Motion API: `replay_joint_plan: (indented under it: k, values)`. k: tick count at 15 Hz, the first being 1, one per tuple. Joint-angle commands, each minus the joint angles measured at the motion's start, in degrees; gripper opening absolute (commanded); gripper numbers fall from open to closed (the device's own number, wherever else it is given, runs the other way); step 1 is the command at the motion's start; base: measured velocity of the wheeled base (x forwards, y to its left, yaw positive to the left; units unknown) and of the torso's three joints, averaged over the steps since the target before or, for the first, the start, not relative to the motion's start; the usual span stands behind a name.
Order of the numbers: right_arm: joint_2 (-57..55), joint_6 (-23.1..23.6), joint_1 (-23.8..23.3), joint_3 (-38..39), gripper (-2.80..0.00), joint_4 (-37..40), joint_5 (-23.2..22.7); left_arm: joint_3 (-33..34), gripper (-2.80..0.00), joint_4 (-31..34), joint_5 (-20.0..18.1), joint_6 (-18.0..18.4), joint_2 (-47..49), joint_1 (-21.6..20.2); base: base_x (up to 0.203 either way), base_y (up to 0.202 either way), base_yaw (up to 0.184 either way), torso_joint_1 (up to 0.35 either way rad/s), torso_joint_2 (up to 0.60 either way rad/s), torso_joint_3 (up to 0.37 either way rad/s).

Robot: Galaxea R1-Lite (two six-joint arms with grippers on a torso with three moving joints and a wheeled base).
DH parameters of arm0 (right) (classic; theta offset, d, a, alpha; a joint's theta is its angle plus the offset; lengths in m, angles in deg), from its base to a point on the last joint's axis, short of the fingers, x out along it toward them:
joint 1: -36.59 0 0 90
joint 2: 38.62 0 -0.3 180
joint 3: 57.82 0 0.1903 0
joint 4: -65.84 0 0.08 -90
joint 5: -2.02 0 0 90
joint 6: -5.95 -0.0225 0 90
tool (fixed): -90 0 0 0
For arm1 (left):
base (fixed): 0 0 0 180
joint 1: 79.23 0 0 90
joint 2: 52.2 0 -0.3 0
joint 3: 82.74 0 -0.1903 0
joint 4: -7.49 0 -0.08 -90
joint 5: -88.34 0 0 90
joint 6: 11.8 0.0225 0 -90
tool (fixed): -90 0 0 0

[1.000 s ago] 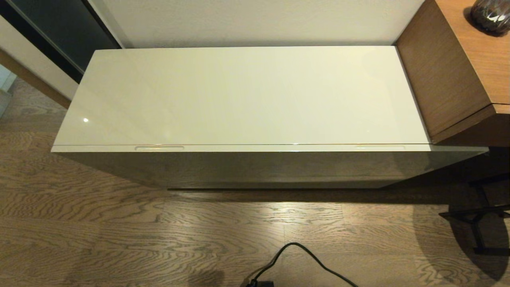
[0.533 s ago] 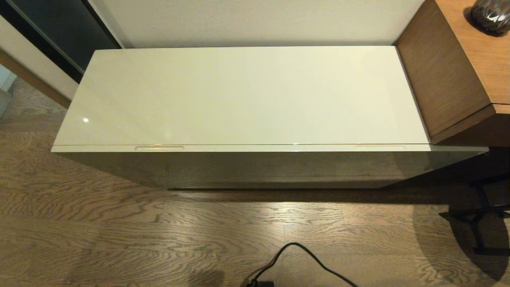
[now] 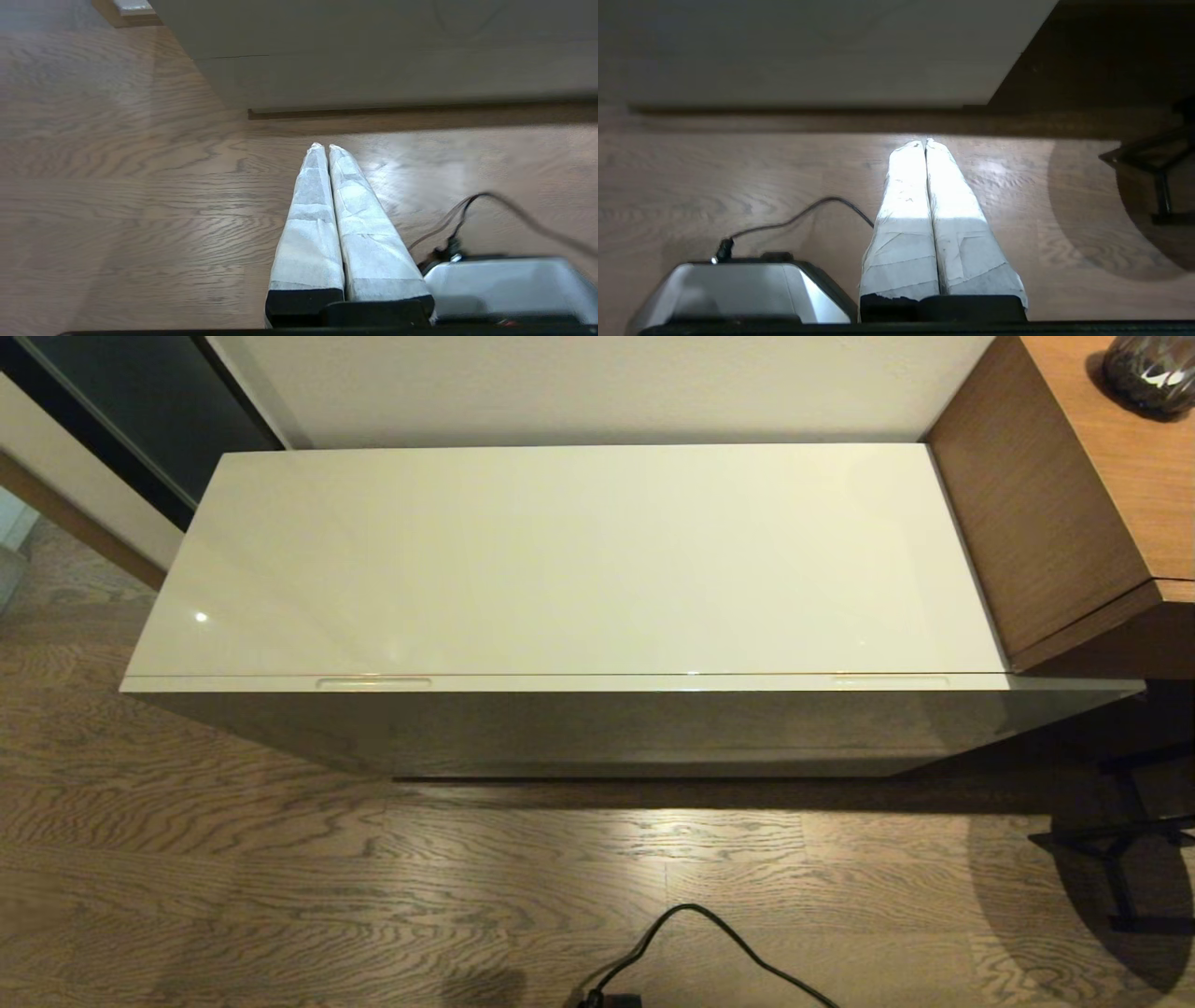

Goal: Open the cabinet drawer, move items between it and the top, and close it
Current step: Open the drawer

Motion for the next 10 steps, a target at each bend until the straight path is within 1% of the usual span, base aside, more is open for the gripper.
replay_joint_plan:
  k: [1, 2, 3, 4, 6, 7, 8, 10]
  values:
    - [-0.1, 0.1, 0.0, -1.2, -2.80, 2.5, 0.1, -0.9, -2.80, 2.1, -0.3, 1.3, 0.0, 0.0, 0.000, 0.000, 0.000, 0.000, 0.00, 0.000]
    - [-0.1, 0.3, 0.0, -2.8, -2.80, 6.2, 0.2, -2.7, -2.80, 5.5, -0.5, 2.5, 0.0, 0.0, 0.000, 0.000, 0.000, 0.000, 0.00, 0.000]
    - [-0.1, 0.5, 0.0, -4.9, -2.80, 7.8, -0.3, -4.9, -2.80, 6.9, -1.0, 2.8, 0.2, 0.0, 0.000, 0.000, 0.000, 0.000, 0.00, 0.000]
    - [-0.1, 0.6, 0.0, -8.7, -2.80, 10.8, -1.4, -7.7, -2.80, 8.1, -2.2, 2.9, 1.3, 0.0, 0.000, 0.000, 0.000, 0.000, 0.00, 0.000]
    - [-0.1, 0.7, 0.0, -16.9, -2.80, 18.1, -6.8, -11.9, -2.80, 8.1, -4.4, 2.2, 6.5, -0.1, 0.000, 0.000, 0.000, 0.000, 0.00, 0.000]
    - [-0.1, 0.7, 0.0, -19.6, -2.80, 20.7, -10.0, -14.5, -2.80, 8.1, -4.8, 0.7, 9.2, -0.1, 0.000, 0.000, 0.000, 0.000, 0.00, 0.000]
    - [-0.1, 0.6, 0.0, -20.6, -2.80, 21.9, -11.7, -17.2, -2.80, 8.1, -5.0, -1.5, 12.1, -0.1, 0.000, 0.000, 0.000, 0.000, 0.00, 0.000]
    - [-0.1, 0.6, 0.0, -24.6, -2.80, 22.3, -11.8, -23.0, -2.80, 8.1, -5.1, -7.8, 17.1, -0.2, 0.000, 0.000, 0.000, 0.000, 0.00, 0.000]
